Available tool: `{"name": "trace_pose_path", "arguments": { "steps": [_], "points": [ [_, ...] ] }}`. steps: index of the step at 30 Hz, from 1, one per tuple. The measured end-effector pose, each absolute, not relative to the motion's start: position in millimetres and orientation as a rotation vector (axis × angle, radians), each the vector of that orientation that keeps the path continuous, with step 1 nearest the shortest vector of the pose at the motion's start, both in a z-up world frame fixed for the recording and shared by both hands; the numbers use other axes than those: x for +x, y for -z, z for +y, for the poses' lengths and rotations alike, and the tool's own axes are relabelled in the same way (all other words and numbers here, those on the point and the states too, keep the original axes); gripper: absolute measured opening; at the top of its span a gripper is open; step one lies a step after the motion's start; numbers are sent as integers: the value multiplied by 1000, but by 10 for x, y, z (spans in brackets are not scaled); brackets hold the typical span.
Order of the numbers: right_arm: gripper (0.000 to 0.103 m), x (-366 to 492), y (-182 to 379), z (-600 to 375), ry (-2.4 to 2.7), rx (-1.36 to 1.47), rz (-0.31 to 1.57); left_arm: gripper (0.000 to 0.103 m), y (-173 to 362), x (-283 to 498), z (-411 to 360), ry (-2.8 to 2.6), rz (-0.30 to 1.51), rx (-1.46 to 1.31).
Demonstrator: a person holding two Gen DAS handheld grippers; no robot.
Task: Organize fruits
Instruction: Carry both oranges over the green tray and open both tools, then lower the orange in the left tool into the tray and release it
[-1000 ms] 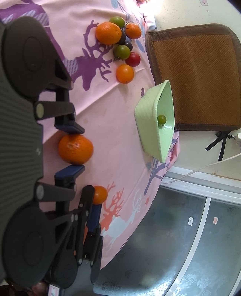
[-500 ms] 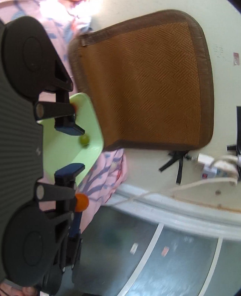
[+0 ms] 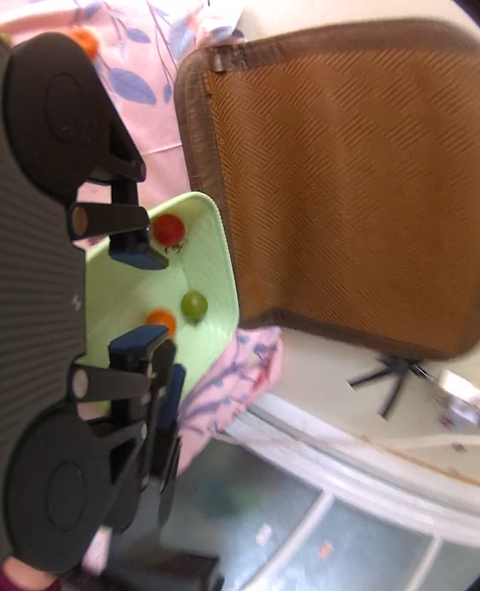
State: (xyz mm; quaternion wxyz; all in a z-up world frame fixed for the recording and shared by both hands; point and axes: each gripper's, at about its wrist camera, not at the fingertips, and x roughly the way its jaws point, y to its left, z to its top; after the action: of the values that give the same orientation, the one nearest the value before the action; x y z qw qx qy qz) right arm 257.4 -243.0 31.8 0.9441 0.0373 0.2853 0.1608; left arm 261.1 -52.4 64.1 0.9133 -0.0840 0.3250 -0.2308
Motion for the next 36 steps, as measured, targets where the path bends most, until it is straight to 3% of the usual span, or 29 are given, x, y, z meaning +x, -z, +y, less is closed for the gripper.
{"name": "trace_pose_path", "arguments": {
  "steps": [4, 5, 13, 15, 22, 26, 33, 36],
  "points": [
    [31, 2396, -390, -2471, -332, 71, 503, 54, -621, 2079, -456, 475, 591, -140],
    [31, 2381, -388, -2462, -331, 59, 499, 54, -579, 1993, -481, 473, 590, -134],
    [31, 2097, -421, -2482, -320, 79, 450, 54, -169, 1918, -851, 400, 683, 42],
    [31, 1942, -438, -2504, -310, 85, 420, 38, -97, 1936, -862, 419, 710, 44],
    [31, 1580, -341, -2556, -253, 117, 357, 39, -519, 1750, -683, 464, 618, -21],
    [31, 1625, -265, -2543, -223, 183, 346, 39, -809, 2020, -743, 427, 538, -3],
    [31, 1616, -156, -2622, -161, 247, 313, 39, -366, 2706, -956, 340, 707, 40],
    [31, 1619, -150, -2648, -159, 248, 298, 47, -329, 2690, -1009, 318, 676, 52]
  ]
}}
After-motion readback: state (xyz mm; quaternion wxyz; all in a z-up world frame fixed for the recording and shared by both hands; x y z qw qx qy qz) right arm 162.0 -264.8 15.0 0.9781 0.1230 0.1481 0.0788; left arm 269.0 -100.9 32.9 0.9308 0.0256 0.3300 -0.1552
